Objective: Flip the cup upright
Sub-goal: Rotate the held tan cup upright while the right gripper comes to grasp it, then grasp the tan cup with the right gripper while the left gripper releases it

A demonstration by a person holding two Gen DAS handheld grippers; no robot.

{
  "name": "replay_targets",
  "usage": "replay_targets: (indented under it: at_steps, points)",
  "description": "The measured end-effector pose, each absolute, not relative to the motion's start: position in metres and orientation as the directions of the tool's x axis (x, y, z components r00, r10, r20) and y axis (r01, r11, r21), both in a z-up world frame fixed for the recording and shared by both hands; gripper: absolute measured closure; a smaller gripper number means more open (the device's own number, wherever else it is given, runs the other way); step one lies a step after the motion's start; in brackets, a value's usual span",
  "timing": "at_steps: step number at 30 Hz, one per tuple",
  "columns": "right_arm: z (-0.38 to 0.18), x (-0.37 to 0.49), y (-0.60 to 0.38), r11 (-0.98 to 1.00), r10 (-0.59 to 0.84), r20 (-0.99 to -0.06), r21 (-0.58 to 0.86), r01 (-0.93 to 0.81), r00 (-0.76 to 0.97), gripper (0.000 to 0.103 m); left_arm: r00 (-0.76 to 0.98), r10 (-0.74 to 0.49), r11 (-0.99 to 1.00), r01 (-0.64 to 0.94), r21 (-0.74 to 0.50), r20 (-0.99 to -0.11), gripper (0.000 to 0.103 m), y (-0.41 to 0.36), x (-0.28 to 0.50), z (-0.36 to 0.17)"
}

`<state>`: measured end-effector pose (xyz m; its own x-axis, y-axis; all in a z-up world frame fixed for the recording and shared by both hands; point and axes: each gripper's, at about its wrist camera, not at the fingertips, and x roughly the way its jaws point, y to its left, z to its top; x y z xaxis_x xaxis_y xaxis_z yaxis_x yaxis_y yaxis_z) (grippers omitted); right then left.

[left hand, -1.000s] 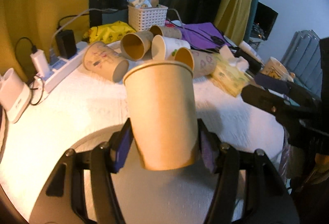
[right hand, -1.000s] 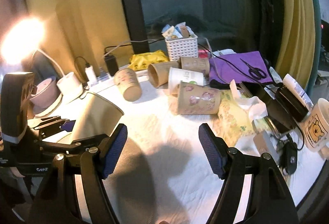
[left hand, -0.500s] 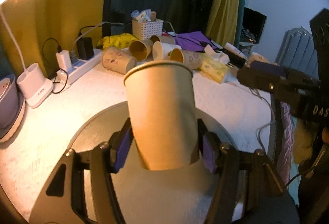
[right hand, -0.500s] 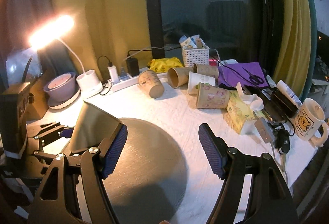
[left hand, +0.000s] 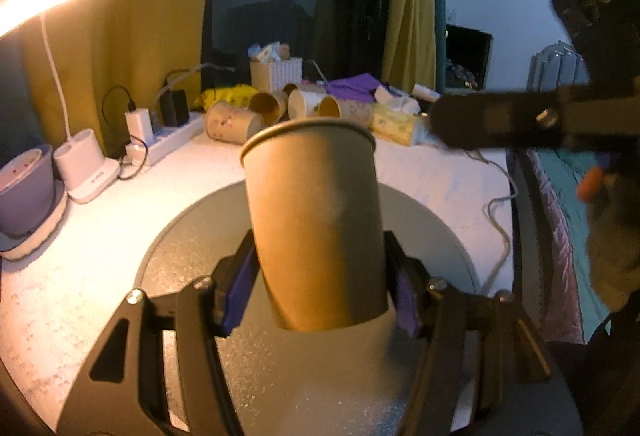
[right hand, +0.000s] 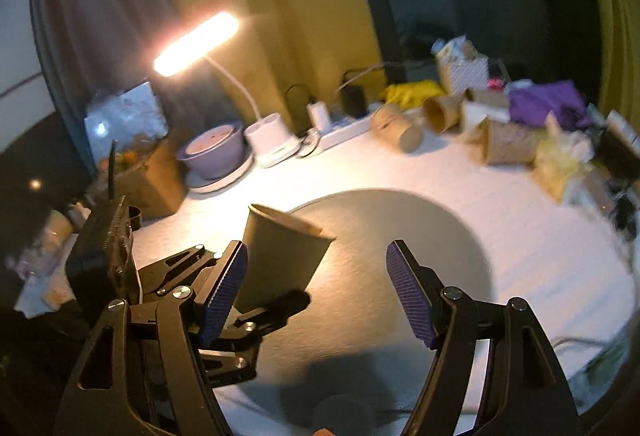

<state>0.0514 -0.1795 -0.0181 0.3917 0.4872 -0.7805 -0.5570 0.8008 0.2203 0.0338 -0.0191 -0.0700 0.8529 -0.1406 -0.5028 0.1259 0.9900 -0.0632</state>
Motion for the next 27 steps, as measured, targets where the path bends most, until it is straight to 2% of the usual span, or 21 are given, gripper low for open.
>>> replay_targets:
  at_steps: [6,13,18,21,27]
  points:
    - [-0.029,0.052,-0.169,0.761,0.558,-0.779,0.344,-0.550,0.286,0.027,0.899,-0.148,0.987,0.159,-0.009,-0.411,0.043,-0.030,0.012,-0.064]
    - [-0.035,0.054,-0.174,0.735,0.605,-0.764,0.429,-0.525,0.223,0.027,0.904,-0.223,0.969,0.247,0.020,-0.364,0.043,-0.043,-0.001,-0.061]
    - [-0.040,0.055,-0.175,0.727,0.616,-0.761,0.449,-0.520,0.203,0.028,0.906,-0.224,0.966,0.255,0.041,-0.360,0.043,-0.047,-0.002,-0.062]
    - [-0.041,0.054,-0.172,0.711,0.624,-0.757,0.450,-0.540,0.191,0.035,0.906,-0.221,0.966,0.254,0.047,-0.360,0.043,-0.049,-0.002,-0.063]
    - [-0.045,0.056,-0.166,0.715,0.607,-0.769,0.417,-0.562,0.202,0.036,0.903,-0.195,0.974,0.225,0.034,-0.382,0.040,-0.047,0.003,-0.065]
